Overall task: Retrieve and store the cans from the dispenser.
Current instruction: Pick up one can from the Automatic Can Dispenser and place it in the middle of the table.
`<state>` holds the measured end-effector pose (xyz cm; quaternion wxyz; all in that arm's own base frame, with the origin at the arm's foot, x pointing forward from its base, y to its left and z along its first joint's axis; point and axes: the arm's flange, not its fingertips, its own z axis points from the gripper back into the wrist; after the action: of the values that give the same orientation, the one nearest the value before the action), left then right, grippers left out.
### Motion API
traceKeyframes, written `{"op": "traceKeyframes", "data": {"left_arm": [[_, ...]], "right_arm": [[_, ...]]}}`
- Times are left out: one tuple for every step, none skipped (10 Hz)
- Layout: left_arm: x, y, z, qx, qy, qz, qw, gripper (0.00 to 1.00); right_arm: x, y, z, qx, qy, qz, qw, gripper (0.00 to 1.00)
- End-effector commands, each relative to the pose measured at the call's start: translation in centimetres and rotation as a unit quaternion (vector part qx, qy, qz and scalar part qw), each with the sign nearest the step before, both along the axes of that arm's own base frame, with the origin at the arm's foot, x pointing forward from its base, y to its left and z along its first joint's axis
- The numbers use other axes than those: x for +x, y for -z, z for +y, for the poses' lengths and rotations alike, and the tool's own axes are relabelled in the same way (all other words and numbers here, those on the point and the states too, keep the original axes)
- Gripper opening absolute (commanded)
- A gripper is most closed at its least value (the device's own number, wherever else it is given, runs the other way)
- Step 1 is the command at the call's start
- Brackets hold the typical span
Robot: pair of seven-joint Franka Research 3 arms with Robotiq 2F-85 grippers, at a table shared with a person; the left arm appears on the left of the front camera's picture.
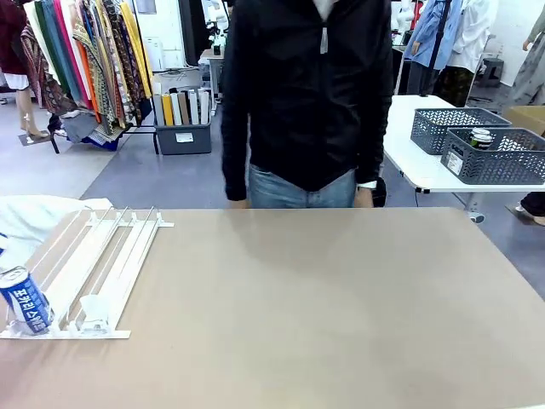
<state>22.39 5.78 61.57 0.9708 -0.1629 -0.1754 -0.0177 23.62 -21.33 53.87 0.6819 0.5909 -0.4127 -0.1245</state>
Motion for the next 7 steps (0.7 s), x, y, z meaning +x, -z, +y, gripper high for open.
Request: {"op": "traceKeyframes", "data": {"left_arm": [[0.4, 0.0, -1.1, 0.027, 0.008, 0.005, 1.000, 0.00], [0.4, 0.0, -1.1, 0.027, 0.008, 0.005, 1.000, 0.00], [0.4, 0.0, -1.1, 0.027, 0.008, 0.005, 1.000, 0.00], [0.4, 0.2, -1.0, 0.016, 0.003, 0.008, 1.000, 0.00], [1.1, 0.8, -1.6, -0.005, 0.014, 0.002, 1.000, 0.00], [3.5, 1.3, -4.3, -0.016, 0.020, -0.007, 1.000, 0.00], [6.0, 1.4, -7.7, -0.017, 0.049, -0.017, 0.999, 0.00]], "right_arm": [[0.2, -0.4, 0.0, 0.010, 0.004, -0.014, 1.000, 1.00], [0.2, -0.4, 0.0, 0.010, 0.004, -0.014, 1.000, 1.00], [0.2, -0.4, 0.0, 0.010, 0.004, -0.014, 1.000, 1.00], [0.2, -0.4, 0.0, 0.010, 0.004, -0.014, 1.000, 1.00], [0.2, -0.4, 0.0, 0.010, 0.004, -0.014, 1.000, 1.00], [0.2, -0.4, 0.0, 0.010, 0.004, -0.014, 1.000, 1.00], [0.2, -0.4, 0.0, 0.010, 0.004, -0.014, 1.000, 1.00]]}}
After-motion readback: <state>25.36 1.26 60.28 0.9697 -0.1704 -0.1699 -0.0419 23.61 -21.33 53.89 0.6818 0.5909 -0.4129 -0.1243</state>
